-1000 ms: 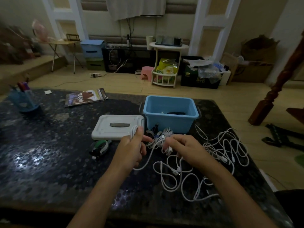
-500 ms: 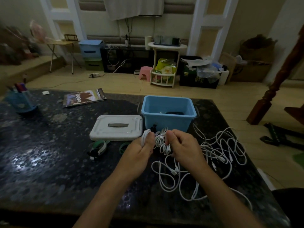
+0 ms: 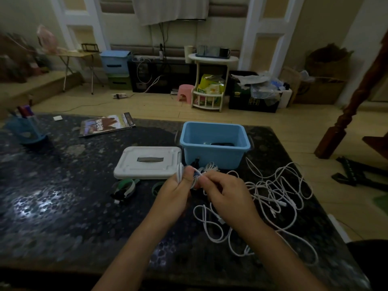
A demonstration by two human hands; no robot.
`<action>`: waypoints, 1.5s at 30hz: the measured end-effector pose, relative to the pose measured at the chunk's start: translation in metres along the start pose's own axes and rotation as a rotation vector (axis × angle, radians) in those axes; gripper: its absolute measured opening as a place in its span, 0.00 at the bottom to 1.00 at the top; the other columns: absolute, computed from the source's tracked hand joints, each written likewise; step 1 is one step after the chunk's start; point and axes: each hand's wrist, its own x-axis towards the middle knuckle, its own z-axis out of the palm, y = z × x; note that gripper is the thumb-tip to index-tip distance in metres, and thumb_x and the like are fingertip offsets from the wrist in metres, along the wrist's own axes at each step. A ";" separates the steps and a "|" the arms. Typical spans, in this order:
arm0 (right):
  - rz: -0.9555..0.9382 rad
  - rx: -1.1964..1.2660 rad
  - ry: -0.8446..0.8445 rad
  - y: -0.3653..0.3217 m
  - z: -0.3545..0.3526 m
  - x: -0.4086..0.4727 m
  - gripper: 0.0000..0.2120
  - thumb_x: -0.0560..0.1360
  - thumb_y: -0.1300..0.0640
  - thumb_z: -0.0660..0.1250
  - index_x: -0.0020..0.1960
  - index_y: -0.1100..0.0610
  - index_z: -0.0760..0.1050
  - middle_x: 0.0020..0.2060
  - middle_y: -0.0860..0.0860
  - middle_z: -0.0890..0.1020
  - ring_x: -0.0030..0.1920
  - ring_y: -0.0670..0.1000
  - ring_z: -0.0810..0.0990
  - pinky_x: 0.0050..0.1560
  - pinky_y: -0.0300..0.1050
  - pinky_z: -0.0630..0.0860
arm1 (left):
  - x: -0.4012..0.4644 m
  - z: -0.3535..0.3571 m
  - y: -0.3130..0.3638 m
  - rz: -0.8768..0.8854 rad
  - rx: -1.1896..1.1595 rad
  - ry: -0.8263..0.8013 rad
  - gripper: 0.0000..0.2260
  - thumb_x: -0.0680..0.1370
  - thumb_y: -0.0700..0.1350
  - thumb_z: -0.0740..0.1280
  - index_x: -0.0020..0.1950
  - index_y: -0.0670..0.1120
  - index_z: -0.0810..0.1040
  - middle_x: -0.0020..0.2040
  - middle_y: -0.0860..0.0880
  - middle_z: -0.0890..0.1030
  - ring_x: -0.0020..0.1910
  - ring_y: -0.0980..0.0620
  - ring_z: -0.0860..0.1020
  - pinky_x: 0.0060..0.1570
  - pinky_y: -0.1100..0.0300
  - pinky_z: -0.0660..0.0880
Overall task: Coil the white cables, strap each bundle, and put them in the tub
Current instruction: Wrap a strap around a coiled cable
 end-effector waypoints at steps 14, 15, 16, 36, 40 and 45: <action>0.003 0.028 -0.071 -0.005 0.009 -0.006 0.08 0.81 0.54 0.65 0.46 0.50 0.81 0.32 0.42 0.79 0.33 0.44 0.76 0.35 0.36 0.69 | -0.001 0.004 -0.001 -0.010 -0.057 -0.017 0.14 0.80 0.56 0.64 0.47 0.48 0.82 0.35 0.56 0.84 0.38 0.63 0.81 0.38 0.68 0.74; -0.007 0.031 -0.087 -0.005 0.009 -0.006 0.07 0.81 0.54 0.65 0.46 0.49 0.81 0.31 0.41 0.78 0.33 0.43 0.76 0.35 0.36 0.69 | 0.000 0.004 -0.002 -0.012 -0.056 -0.021 0.13 0.81 0.55 0.64 0.46 0.48 0.82 0.34 0.57 0.83 0.36 0.64 0.80 0.36 0.69 0.73; -0.025 0.031 -0.105 -0.006 0.009 -0.006 0.07 0.81 0.53 0.65 0.47 0.49 0.81 0.32 0.41 0.78 0.33 0.43 0.77 0.35 0.36 0.70 | 0.000 0.004 -0.001 -0.013 -0.044 -0.014 0.13 0.81 0.54 0.62 0.45 0.49 0.81 0.32 0.58 0.82 0.34 0.65 0.79 0.34 0.70 0.72; -0.091 -0.099 -0.341 -0.014 0.018 -0.010 0.06 0.80 0.54 0.64 0.50 0.53 0.79 0.41 0.49 0.83 0.39 0.47 0.79 0.38 0.43 0.73 | 0.008 0.004 -0.006 -0.041 0.043 0.203 0.07 0.79 0.45 0.67 0.41 0.45 0.77 0.31 0.53 0.75 0.28 0.62 0.74 0.32 0.64 0.70; -0.056 -0.203 -0.424 -0.007 0.009 -0.007 0.12 0.80 0.43 0.63 0.44 0.48 0.76 0.36 0.46 0.80 0.37 0.44 0.77 0.40 0.46 0.74 | 0.011 -0.003 -0.006 -0.080 -0.133 0.279 0.11 0.80 0.46 0.62 0.46 0.43 0.81 0.26 0.55 0.70 0.29 0.52 0.70 0.32 0.56 0.68; -0.062 -0.317 -0.531 -0.002 0.011 -0.008 0.12 0.82 0.46 0.60 0.44 0.48 0.74 0.40 0.48 0.80 0.43 0.50 0.77 0.42 0.47 0.69 | 0.011 -0.001 -0.001 -0.002 -0.237 0.193 0.16 0.84 0.45 0.56 0.49 0.37 0.79 0.26 0.48 0.66 0.27 0.47 0.68 0.27 0.57 0.67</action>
